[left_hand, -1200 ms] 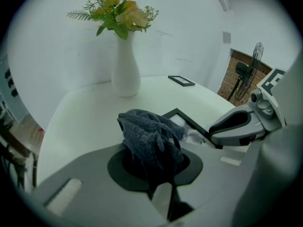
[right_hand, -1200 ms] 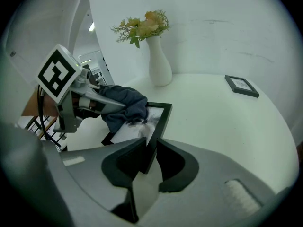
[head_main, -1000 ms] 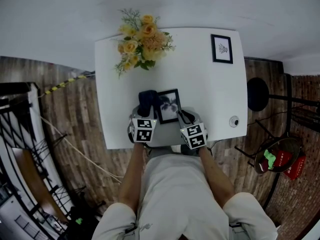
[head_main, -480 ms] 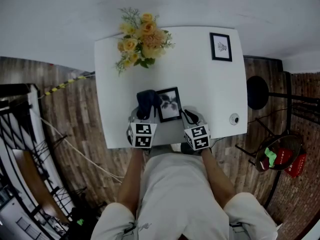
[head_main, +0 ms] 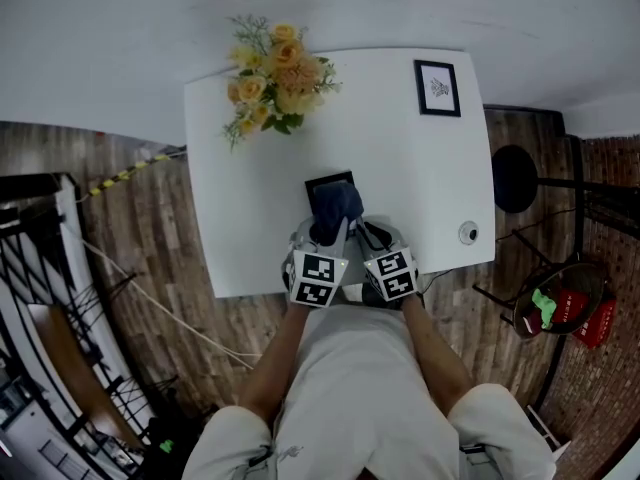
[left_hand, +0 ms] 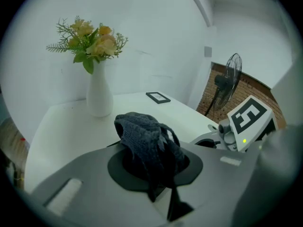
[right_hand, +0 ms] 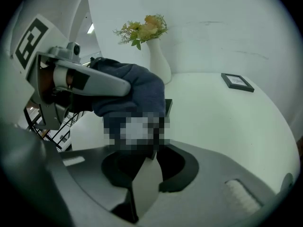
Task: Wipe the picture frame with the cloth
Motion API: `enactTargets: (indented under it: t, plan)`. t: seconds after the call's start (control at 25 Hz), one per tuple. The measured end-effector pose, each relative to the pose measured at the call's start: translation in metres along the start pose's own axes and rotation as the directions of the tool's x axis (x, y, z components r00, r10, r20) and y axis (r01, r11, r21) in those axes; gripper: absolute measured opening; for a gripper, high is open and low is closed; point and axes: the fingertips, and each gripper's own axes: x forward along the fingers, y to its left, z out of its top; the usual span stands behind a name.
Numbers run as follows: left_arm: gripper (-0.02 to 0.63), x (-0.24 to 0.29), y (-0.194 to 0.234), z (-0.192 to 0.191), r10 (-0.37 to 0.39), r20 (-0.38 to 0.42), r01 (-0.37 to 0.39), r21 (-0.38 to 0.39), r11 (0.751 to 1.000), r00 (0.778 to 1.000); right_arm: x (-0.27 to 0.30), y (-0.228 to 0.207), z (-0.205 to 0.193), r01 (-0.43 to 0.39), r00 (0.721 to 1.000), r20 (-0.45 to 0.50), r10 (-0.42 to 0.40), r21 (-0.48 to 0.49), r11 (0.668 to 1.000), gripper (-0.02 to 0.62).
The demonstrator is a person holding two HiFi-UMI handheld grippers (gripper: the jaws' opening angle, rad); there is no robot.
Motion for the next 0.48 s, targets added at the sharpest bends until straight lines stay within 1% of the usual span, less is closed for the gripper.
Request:
enactTargets:
  t: [0.12, 0.24, 0.32, 0.48]
  plan:
    - [0.083, 0.008, -0.015, -0.001, -0.038, -0.006, 0.038, 0.009, 0.999, 0.999, 0.001, 0.001, -0.001, -0.005, 1.0, 0.001, 0.005, -0.003, 1.0, 0.072]
    - [0.082, 0.019, -0.025, -0.009, -0.07, -0.029, 0.07, 0.004, 0.998, 0.997, 0.0, 0.001, -0.001, -0.007, 1.0, 0.003, 0.007, -0.001, 1.0, 0.072]
    - [0.083, 0.027, -0.027, -0.016, -0.079, -0.053, 0.079, 0.007, 0.997, 0.995, 0.0, 0.002, -0.001, -0.008, 1.0, 0.001, 0.008, -0.002, 1.0, 0.072]
    - [0.081, 0.043, -0.029, -0.029, -0.081, -0.11, 0.086, 0.041, 0.995, 0.991, 0.001, 0.002, -0.002, -0.008, 1.0, -0.001, 0.008, -0.008, 1.0, 0.072]
